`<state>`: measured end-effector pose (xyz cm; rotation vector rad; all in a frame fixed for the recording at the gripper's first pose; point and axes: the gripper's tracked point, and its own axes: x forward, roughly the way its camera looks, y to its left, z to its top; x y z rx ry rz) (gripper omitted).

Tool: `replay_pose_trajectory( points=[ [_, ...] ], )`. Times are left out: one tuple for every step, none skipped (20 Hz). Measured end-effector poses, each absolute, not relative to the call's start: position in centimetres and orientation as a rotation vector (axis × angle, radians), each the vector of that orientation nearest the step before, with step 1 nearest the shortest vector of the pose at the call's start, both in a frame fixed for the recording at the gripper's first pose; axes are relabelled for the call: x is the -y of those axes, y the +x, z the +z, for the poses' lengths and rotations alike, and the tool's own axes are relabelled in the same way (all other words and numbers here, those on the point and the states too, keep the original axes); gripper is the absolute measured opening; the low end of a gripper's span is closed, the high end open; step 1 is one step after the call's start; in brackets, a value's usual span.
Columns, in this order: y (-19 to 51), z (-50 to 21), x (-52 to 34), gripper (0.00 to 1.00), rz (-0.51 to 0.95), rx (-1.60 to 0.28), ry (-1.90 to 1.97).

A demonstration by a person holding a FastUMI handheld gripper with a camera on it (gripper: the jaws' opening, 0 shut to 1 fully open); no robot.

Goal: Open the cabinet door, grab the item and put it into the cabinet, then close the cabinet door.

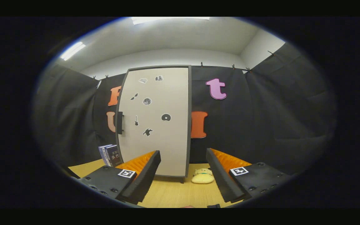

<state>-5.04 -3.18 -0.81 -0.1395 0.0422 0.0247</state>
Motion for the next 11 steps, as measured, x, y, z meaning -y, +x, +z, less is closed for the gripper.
replay_pose_trajectory(
  points=[
    [-4.9,-0.85,3.09,0.95,0.026,-0.043,-0.139],
    [-4.88,-0.81,3.02,0.95,0.025,-0.041,-0.138],
    [-4.91,-0.77,3.01,0.95,0.025,-0.039,-0.135],
    [-4.96,-0.85,2.93,0.95,0.029,-0.04,-0.134],
    [-4.9,-0.76,2.9,0.95,0.029,-0.04,-0.134],
    [-4.85,-0.84,2.83,0.95,0.028,-0.042,-0.136],
    [-4.88,-0.97,2.95,0.94,0.027,-0.045,-0.138],
    [-4.84,-1.02,2.94,0.95,0.027,-0.047,-0.139],
    [-4.79,-1.07,2.93,0.95,0.027,-0.048,-0.14],
    [-4.71,-1.15,2.9,0.95,0.027,-0.049,-0.139],
    [-4.73,-1.13,2.88,0.95,0.028,-0.049,-0.135]
  ],
)
